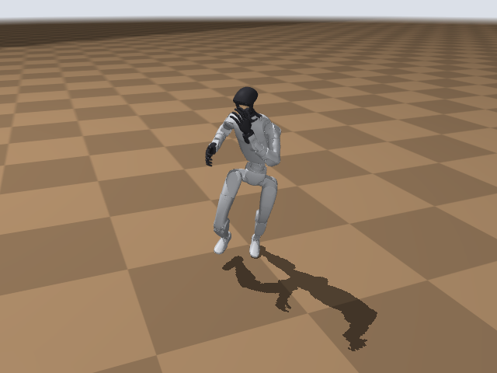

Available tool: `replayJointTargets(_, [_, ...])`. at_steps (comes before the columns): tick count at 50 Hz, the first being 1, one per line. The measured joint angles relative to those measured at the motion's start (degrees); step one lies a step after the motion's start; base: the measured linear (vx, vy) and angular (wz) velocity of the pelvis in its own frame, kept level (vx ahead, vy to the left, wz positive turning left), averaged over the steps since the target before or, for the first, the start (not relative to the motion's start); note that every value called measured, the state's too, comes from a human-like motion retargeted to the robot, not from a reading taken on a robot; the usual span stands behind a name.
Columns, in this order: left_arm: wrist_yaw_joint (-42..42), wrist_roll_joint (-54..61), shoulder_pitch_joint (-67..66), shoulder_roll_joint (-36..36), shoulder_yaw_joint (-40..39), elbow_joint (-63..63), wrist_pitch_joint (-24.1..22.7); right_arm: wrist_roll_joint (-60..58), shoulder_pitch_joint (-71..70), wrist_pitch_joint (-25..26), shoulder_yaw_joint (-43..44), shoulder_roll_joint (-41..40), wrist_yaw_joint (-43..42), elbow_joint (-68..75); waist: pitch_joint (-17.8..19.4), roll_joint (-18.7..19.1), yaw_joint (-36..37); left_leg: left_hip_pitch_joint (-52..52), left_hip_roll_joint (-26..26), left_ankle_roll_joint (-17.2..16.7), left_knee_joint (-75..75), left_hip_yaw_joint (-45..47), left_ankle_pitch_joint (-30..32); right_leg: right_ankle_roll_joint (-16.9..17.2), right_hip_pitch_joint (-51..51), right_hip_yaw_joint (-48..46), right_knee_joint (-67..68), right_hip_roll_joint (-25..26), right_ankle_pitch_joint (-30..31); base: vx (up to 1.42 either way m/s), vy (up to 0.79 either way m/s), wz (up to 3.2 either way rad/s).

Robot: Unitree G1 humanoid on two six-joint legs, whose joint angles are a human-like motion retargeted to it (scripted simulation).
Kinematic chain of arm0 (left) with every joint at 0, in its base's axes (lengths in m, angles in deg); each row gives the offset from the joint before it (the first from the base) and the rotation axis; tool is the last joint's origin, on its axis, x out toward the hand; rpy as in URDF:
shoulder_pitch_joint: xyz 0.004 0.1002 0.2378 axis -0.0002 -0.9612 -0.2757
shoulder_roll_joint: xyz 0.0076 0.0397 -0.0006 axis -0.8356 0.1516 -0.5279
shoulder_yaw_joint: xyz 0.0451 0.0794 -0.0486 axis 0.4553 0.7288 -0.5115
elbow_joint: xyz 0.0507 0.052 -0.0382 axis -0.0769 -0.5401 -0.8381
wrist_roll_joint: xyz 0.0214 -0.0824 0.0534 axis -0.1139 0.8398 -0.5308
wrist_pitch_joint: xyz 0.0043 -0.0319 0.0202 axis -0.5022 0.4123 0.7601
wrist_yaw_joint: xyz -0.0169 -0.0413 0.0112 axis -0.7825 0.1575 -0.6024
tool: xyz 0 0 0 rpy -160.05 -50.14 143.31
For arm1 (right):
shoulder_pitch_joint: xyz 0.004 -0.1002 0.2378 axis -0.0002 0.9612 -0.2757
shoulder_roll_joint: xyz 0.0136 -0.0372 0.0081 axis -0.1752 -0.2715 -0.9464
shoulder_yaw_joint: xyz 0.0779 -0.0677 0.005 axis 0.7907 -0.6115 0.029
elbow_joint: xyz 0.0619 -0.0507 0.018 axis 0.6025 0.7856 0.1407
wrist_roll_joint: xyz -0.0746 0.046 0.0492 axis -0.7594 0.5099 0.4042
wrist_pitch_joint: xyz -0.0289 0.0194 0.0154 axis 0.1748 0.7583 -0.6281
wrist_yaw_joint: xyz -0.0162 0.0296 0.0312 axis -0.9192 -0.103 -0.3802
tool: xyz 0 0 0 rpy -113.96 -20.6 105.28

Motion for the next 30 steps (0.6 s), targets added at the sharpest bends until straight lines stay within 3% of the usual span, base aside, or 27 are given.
replayJointTargets(3, [-1.7,-1.2,-1.5,0.9,2.8,-4.1,1.1,-2.9,8.2,1.9,4.4,-1.3,1.1,1.7,-3.2,-2.6,-0.4,4.4,-2.3,-1.6,-2.0,2.3,8.7,5.4,7.8,-3.2,-31.8,-1.0,5.3,0.91,-0.18,2.36])
replayJointTargets(5, [-3.4,-1.0,-4.5,2.4,3.7,-4.6,1.3,-6.4,9.7,3.4,3.8,-3.0,0.2,4.1,-3.5,-7.8,1.6,8.1,-4.7,0.7,1.9,8.2,6.6,9.2,13.4,-3.2,-46.4,-3.4,7.1,0.87,-0.29,1.70])
replayJointTargets(7, [-6.5,0.4,-9.4,4.6,4.8,-4.4,1.6,-8.6,7.2,4.1,-0.2,-4.8,-1.7,7.5,-2.4,-13.7,4.9,6.3,-5.4,6.3,19.1,12.8,-2.0,10.4,17.2,-0.8,-50.5,-6.4,9.2,0.76,-0.31,1.19])
replayJointTargets(10, [-9.7,5.7,-19.3,8.1,5.4,-6.5,2.6,-8.6,-1.2,3.6,-7.3,-5.2,-5.5,14.1,0.3,-16.1,10.7,-9.6,-3.7,13.7,58.8,8.9,-15.1,6.7,17.2,0.8,-41.8,-7.5,6.9,0.60,-0.28,0.91])
replayJointTargets(14, [-6.5,10.1,-46.3,9.8,-1.0,-9.7,3.5,-12.5,-22.5,2.9,-14.0,-2.1,-9.9,18.8,2.3,-14.9,18.5,-31.0,0.3,15.4,94.0,8.2,-23.7,2.0,11.8,-0.5,-18.9,-8.4,-6.5,0.68,-0.25,0.39])
replayJointTargets(17, [-12.1,16.5,-73.4,5.5,-10.6,-2.8,4.5,-13.9,-39.4,3.1,-13.5,-4.7,-11.5,12.5,-1.5,-18.4,28.0,-43.3,2.3,15.1,99.9,13.3,-24.4,2.0,13.5,1.6,-21.8,-8.0,-7.7,0.84,-0.15,-0.58])
replayJointTargets(19, [-16.2,19.1,-87.7,-0.4,-15.4,1.7,5.4,-12.2,-43.7,2.7,-11.8,-7.7,-14.3,6.2,-5.4,-22.3,36.8,-48.4,2.5,16.3,94.1,17.2,-23.0,3.0,17.0,3.4,-29.9,-8.4,-1.9,0.98,0.01,-0.62])
replayJointTargets(21, [-19.4,20.7,-99.4,-4.8,-20.3,5.1,6.1,-8.1,-43.4,1.5,-11.6,-9.4,-16.3,-1.0,-8.7,-26.3,44.6,-49.1,2.8,16.5,82.7,21.5,-21.1,3.6,22.1,5.0,-38.6,-9.7,8.6,1.13,0.17,-0.36])
replayJointTargets(25, [-25.3,27.0,-112.0,-3.1,-25.8,7.3,8.4,-0.7,-41.8,0.5,-13.5,-9.1,-12.9,-11.6,-13.1,-30.2,49.5,-41.3,0.5,13.5,46.9,28.7,-15.7,7.7,31.7,8.9,-50.8,-11.2,31.1,1.21,0.29,0.35])
replayJointTargets(27, [-26.2,29.6,-111.5,-0.9,-25.5,7.5,9.2,-3.3,-41.2,0.9,-13.7,-8.3,-11.0,-14.8,-12.6,-28.4,48.0,-32.8,-1.9,9.3,24.3,28.5,-12.7,9.2,36.1,14.0,-49.3,-7.9,32.4,1.20,0.28,0.74])
replayJointTargets(28, [-26.2,29.7,-110.0,-0.3,-24.8,7.7,9.3,-10.6,-40.7,1.4,-13.2,-7.2,-11.7,-15.8,-11.2,-26.3,47.3,-27.4,-2.4,6.6,14.1,27.1,-11.4,9.2,38.3,16.5,-45.6,-5.2,31.1,1.20,0.25,0.69])
replayJointTargets(30, [-26.2,27.8,-105.0,-0.3,-21.6,7.6,9.5,-0.8,-35.9,-0.2,-14.4,-8.6,-8.5,-18.2,-8.5,-21.4,45.5,-18.4,-0.7,2.1,1.4,23.1,-9.7,8.1,39.7,17.1,-31.1,0.1,26.5,1.16,0.22,0.81])
